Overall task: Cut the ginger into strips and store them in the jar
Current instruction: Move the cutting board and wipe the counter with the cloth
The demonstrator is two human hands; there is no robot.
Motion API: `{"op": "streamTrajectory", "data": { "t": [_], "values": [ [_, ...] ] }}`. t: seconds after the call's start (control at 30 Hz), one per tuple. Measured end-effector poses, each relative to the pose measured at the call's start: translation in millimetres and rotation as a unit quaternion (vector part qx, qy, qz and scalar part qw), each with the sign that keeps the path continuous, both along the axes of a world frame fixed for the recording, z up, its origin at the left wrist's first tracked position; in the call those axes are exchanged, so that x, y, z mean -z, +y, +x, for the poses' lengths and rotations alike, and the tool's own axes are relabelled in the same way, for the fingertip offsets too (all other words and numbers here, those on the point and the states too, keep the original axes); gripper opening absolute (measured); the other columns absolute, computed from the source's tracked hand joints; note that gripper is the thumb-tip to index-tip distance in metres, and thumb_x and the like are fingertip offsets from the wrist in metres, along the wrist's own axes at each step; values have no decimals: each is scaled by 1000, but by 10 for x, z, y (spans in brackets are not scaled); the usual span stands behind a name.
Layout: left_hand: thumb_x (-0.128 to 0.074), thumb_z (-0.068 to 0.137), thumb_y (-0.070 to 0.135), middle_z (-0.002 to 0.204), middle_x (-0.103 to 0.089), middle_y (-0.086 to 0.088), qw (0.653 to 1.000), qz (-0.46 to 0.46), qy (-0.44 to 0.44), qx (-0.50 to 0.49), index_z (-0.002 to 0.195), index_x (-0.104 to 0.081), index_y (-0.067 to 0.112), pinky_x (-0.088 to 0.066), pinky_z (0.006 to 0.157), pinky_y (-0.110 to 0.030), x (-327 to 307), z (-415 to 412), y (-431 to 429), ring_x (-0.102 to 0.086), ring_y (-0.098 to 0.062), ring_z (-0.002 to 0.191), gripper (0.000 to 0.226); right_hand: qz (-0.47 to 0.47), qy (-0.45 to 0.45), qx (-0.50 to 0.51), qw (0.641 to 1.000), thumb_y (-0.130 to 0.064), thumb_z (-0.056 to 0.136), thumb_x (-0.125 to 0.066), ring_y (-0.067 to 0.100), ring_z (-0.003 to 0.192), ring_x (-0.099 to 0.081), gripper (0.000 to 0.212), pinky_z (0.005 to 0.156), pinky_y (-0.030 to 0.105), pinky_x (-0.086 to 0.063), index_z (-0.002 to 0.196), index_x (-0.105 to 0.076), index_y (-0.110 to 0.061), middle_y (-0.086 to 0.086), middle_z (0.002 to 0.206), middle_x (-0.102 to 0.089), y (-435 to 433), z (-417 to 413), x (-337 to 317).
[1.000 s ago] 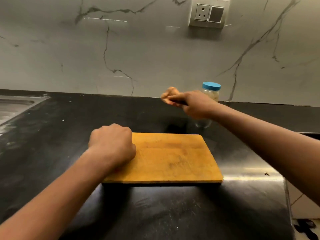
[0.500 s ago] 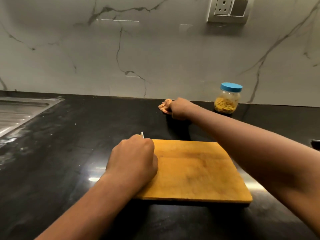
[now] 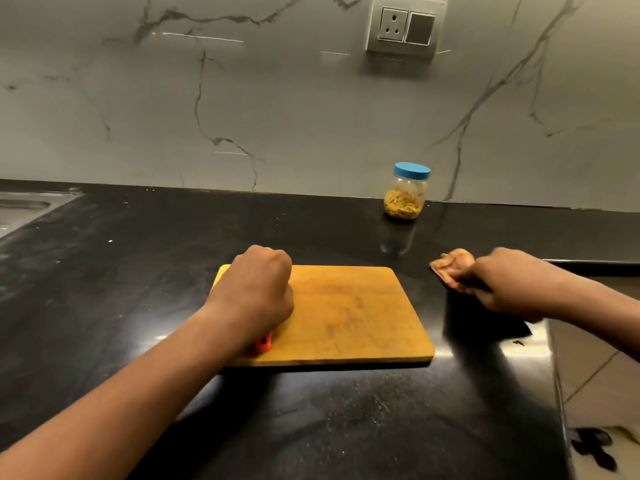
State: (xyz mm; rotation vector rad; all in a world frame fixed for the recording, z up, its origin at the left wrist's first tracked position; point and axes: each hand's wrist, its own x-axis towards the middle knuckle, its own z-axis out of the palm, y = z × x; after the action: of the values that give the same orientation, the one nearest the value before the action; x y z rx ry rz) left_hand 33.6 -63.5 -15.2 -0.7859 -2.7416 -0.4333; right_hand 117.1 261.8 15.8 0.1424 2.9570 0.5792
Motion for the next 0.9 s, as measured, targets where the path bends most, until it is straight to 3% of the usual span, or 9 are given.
{"op": "streamTrajectory", "data": {
  "t": [0.1,0.17,0.23,0.4,0.5,0.6,0.67,0.8,0.9],
  "values": [
    [-61,89,17,80,-67,-1,999,27,-16,6,84,-73,10,-60,73,-36,-8,-47,-13,-64,-17,72,15,-49,10,35,998,-34,87,-49,10,72,-56,24,64,24,-45,104,-67,-34,-11,82,-61,-40,-50,-40],
    [-62,90,20,78,-68,0,999,35,-21,10,84,-73,10,-60,74,-34,-6,-48,-23,-64,-15,71,16,-42,22,26,999,-36,88,-47,10,65,-55,24,59,27,-47,89,-67,-23,-6,76,-59,-199,-335,-28],
    [-60,90,21,76,-66,0,999,33,-16,11,80,-71,11,-58,74,-34,8,-45,-49,-63,-16,70,18,-37,20,11,999,-31,91,-45,12,61,-52,25,52,25,-39,76,-58,-17,0,71,-55,-473,-738,-20],
    [-54,89,29,80,-58,-1,1000,-5,-7,1,73,-60,12,-47,68,-32,31,-32,-72,-59,-23,77,25,-24,52,-52,997,-28,92,-50,23,75,-53,26,67,30,-48,102,-63,-8,6,84,-56,-1146,-1854,29],
    [-52,91,37,92,-60,-1,1000,-7,-17,4,83,-64,16,-50,72,-33,26,-38,-77,-60,-22,85,25,-31,47,-62,996,-31,92,-49,29,86,-57,33,76,32,-49,111,-61,-7,13,106,-64,-1452,-2377,87],
    [-52,91,43,103,-64,3,1000,3,-21,7,97,-68,20,-54,82,-36,27,-61,-106,-61,-20,93,29,-35,56,-80,995,-39,94,-42,32,111,-56,41,90,37,-48,122,-56,-12,13,125,-58,-1646,-2793,127],
    [-51,92,47,105,-64,6,1000,8,-18,12,100,-67,22,-52,80,-31,29,-71,-128,-60,-15,94,32,-78,34,-78,993,-42,96,-37,32,124,-47,48,101,41,-41,136,-45,-16,12,140,-45,-1712,-3016,191],
    [-49,93,53,106,-63,9,1000,-2,-10,23,102,-66,24,-39,71,-24,25,-60,-134,-55,-10,92,35,-226,-4,-39,973,-55,91,-39,32,143,-16,74,115,48,-16,150,1,-34,7,158,-15,-1594,-3297,346],
    [-49,91,57,107,-63,10,1000,-10,-14,20,103,-66,25,-44,73,-25,22,-69,-132,-56,-10,95,37,-296,3,-6,955,-56,87,-48,30,145,-10,94,117,45,-12,148,18,-26,10,158,-11,-1504,-3304,352]
  ]
}}
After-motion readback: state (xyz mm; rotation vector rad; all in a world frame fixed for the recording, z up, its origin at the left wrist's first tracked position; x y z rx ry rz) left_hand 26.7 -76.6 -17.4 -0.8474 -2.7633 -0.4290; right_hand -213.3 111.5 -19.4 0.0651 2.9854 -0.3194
